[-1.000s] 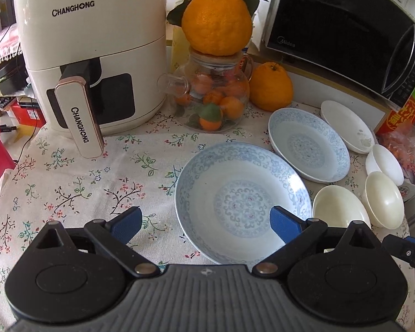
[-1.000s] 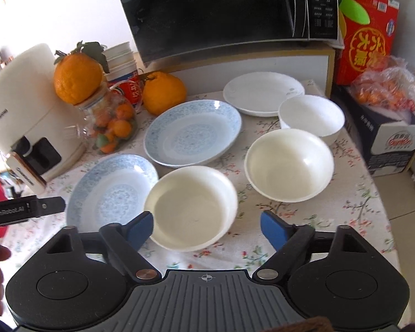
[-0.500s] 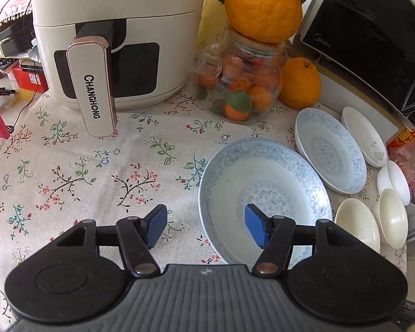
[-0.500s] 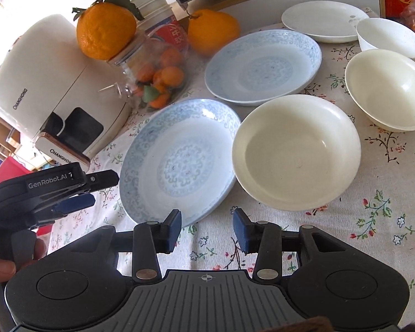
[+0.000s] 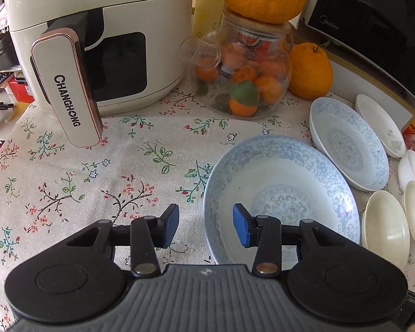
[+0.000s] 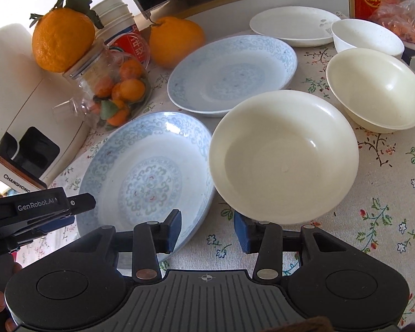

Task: Organize plates and bowls

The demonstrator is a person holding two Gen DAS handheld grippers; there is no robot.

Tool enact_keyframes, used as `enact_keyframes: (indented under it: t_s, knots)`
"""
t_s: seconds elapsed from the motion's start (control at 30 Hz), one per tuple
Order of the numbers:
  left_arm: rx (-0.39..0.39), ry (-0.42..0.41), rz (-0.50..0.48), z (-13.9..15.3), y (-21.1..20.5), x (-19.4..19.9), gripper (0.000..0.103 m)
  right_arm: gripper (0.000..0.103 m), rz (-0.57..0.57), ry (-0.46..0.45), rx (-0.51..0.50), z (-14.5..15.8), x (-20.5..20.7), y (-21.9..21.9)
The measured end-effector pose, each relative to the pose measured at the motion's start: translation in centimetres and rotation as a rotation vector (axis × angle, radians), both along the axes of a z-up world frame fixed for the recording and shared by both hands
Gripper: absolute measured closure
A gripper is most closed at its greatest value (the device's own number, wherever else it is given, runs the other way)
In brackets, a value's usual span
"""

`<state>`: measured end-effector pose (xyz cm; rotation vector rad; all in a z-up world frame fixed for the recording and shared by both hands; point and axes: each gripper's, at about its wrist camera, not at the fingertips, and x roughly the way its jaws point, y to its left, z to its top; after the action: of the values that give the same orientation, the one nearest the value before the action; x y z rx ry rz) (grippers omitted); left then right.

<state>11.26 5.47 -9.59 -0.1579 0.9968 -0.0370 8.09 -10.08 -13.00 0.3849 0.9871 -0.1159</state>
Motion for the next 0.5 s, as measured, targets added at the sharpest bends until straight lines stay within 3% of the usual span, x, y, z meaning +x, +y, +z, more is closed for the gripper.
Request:
enact_keyframes:
  t_s: [0.5]
  knots:
    - [0.048, -0.023, -0.026, -1.1, -0.5, 1.1, 0.073, 0.062, -0.026, -0.027, -0.111, -0.2, 0.9, 0.7]
